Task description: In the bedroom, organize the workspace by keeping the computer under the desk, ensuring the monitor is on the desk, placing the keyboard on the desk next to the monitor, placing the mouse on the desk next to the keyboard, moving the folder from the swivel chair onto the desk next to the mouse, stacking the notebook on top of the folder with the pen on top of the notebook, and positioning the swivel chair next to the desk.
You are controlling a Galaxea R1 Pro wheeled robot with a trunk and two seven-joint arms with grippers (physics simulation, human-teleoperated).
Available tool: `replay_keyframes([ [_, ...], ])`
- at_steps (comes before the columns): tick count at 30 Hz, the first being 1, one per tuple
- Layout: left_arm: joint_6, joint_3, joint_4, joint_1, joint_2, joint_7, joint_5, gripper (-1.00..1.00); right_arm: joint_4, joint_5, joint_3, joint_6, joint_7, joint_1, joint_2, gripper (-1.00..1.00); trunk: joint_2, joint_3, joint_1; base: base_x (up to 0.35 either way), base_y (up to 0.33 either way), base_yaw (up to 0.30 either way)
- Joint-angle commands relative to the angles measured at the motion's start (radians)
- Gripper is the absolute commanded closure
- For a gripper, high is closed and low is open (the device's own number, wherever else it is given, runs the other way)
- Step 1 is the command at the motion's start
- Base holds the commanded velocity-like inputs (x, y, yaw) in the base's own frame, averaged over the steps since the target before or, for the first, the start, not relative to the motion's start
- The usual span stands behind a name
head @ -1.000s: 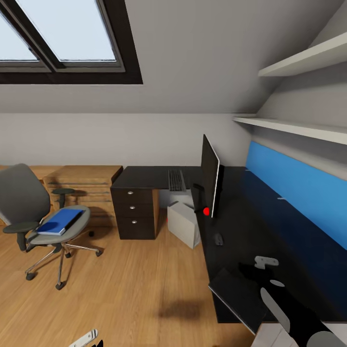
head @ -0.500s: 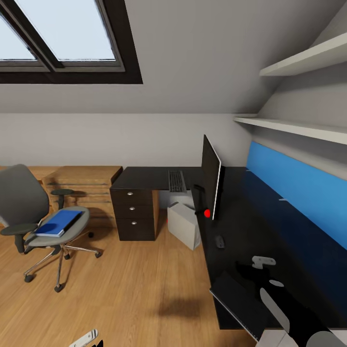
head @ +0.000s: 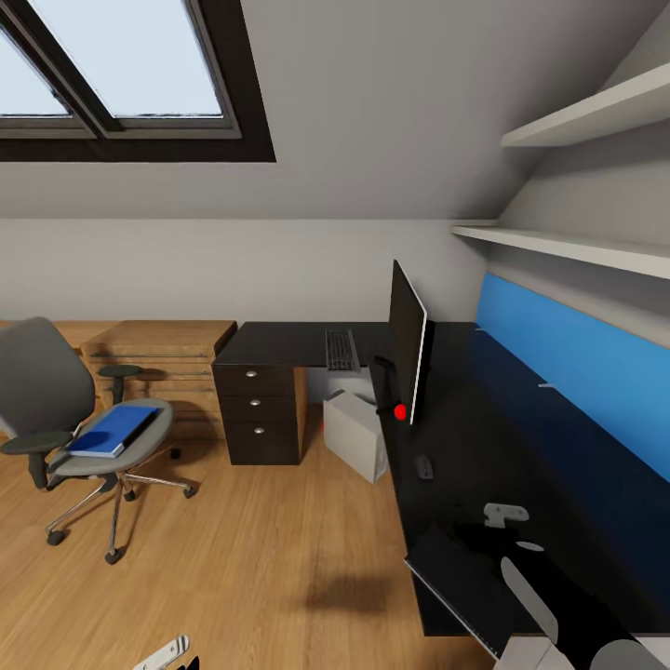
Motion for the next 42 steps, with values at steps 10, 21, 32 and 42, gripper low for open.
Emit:
replay_keyframes([
  [10,-0.003,-0.002,0.000,0.000,0.000,0.002,0.010,-1.00,-0.002,-0.010,0.006,0.015,-0.010,-0.001,-0.001,-1.00,-0.001,-0.001,0.000,0.000,0.000,0.000],
  [21,-0.003,-0.002,0.000,0.000,0.000,0.002,0.010,-1.00,-0.002,-0.010,0.006,0.017,-0.011,-0.001,-0.002,-1.00,-0.001,-0.001,0.000,-0.093,0.000,0.000],
  [32,-0.003,-0.002,0.000,0.000,0.000,0.002,0.010,-1.00,-0.002,-0.010,0.006,0.017,-0.011,-0.001,-0.002,-1.00,-0.001,-0.001,0.000,-0.071,0.000,0.000],
  [42,-0.003,-0.002,0.000,0.000,0.000,0.002,0.010,-1.00,-0.002,-0.010,0.006,0.018,-0.011,-0.001,-0.002,-1.00,-0.001,-0.001,0.000,-0.006,0.000,0.000],
])
